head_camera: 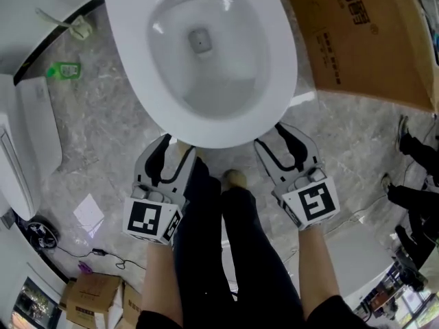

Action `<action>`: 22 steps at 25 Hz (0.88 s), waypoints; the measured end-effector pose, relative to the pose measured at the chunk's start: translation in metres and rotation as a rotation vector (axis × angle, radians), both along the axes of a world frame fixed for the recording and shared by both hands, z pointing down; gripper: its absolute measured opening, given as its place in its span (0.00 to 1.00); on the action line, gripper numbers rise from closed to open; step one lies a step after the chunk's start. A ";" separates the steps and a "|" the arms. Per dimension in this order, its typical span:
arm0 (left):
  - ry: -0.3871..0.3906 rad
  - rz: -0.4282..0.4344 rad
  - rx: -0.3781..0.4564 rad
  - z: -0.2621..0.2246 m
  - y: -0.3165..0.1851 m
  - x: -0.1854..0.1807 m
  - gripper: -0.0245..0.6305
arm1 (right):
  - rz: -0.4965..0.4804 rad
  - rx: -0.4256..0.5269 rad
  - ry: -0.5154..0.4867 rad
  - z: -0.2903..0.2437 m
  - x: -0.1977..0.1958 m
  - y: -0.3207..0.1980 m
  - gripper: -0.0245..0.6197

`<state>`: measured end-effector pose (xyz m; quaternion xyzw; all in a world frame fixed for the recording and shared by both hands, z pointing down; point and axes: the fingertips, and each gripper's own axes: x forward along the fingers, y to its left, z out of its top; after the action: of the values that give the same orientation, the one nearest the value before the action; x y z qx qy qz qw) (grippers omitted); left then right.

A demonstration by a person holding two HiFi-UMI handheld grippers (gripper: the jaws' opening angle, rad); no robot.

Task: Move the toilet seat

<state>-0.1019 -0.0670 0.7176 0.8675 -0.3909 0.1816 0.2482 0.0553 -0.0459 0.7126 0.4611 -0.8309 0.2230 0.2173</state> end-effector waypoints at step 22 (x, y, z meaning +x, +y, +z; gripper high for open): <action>0.147 -0.029 0.147 -0.178 -0.057 -0.006 0.39 | 0.089 0.207 -0.180 -0.186 -0.002 -0.057 0.37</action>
<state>-0.1083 -0.1242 0.5399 0.8887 -0.3963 0.0846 0.2144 0.0533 -0.1031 0.5267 0.4953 -0.8444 0.1863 0.0830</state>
